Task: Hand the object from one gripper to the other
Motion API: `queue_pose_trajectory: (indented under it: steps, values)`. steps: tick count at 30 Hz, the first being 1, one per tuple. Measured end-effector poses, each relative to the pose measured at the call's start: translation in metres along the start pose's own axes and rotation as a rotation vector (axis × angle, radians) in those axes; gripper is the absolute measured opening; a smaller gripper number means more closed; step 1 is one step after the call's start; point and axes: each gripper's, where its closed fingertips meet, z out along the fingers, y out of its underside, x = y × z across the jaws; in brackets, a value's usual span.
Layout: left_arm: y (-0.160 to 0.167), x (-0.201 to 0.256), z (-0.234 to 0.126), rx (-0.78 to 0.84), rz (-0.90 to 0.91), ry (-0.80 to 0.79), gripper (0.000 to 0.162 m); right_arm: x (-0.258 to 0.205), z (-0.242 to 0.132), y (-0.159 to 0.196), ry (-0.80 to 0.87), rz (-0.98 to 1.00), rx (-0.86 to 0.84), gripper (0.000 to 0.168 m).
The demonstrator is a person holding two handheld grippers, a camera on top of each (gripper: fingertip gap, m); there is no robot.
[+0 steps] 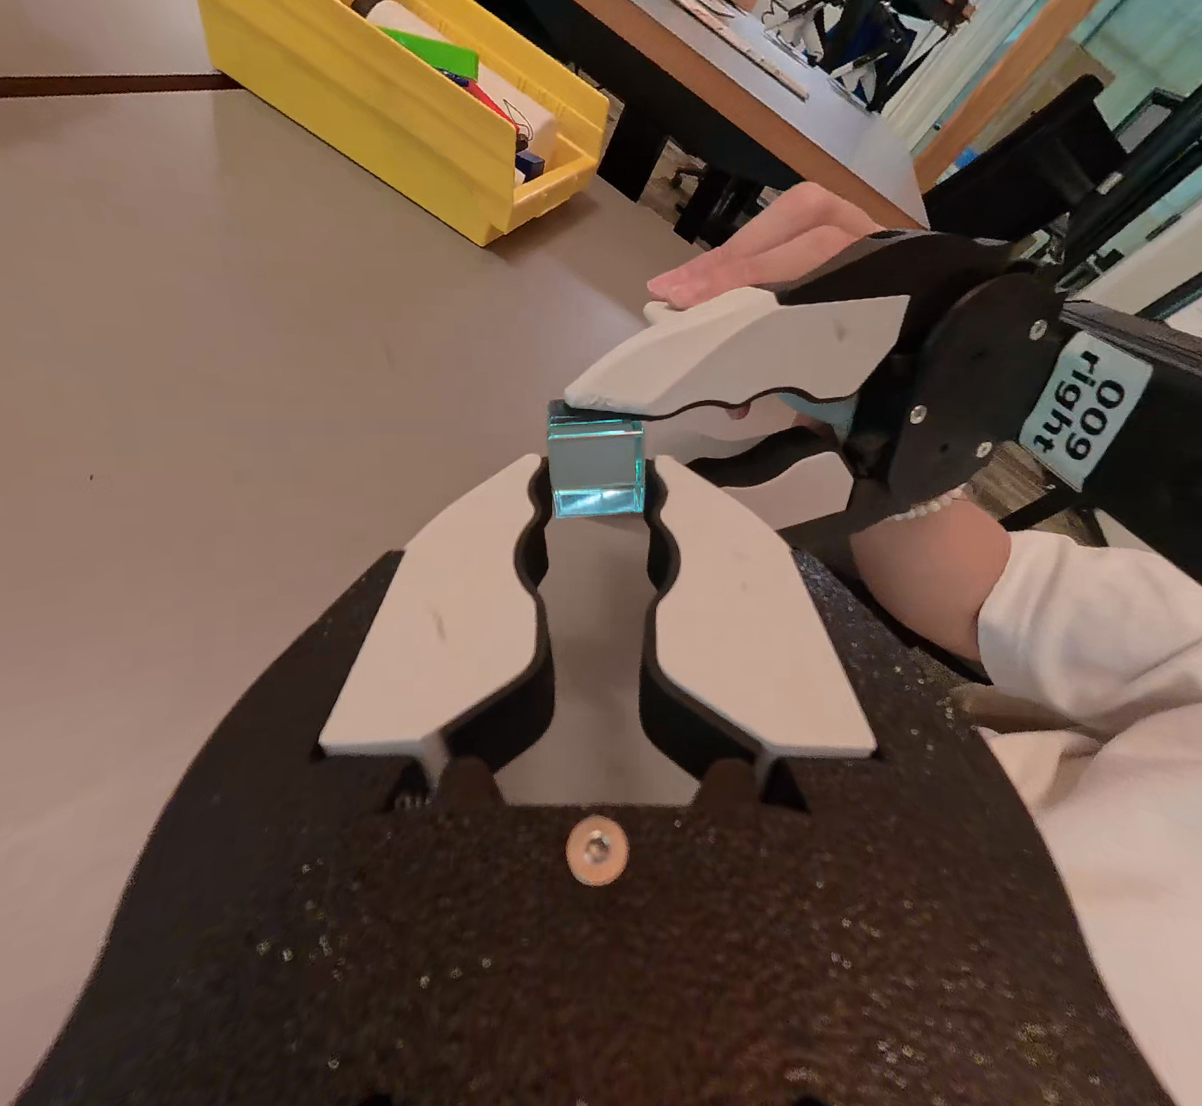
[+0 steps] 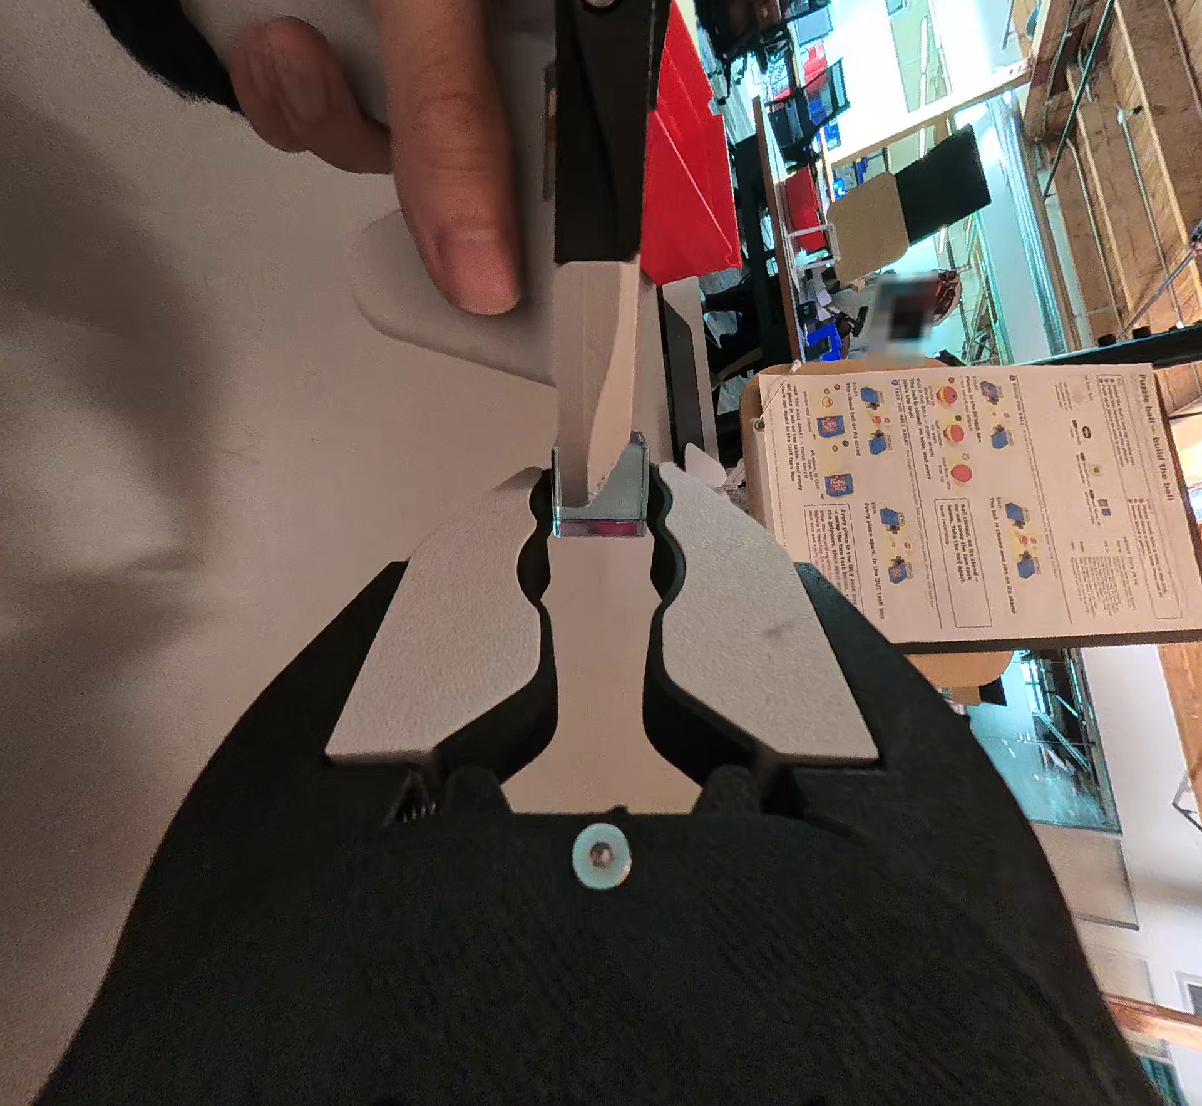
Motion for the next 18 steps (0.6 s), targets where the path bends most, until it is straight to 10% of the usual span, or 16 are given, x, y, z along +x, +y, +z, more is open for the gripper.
queue_pose_trajectory:
  steps: [6, 12, 18]
  values:
    - [-0.011, 0.003, -0.006, 0.083, 0.108, 0.059, 0.026, 0.008, -0.008, -0.010, -0.018, 0.207, 0.113, 0.037]
    - [-0.038, 0.011, -0.030, 0.309, 0.505, 0.033, 0.026, 0.017, -0.032, -0.027, -0.392, 0.980, 0.393, 0.083]
    - [-0.031, 0.025, -0.036, 0.370, 0.941, -0.012, 0.026, 0.038, -0.044, -0.038, -0.799, 1.613, 0.772, 0.055]
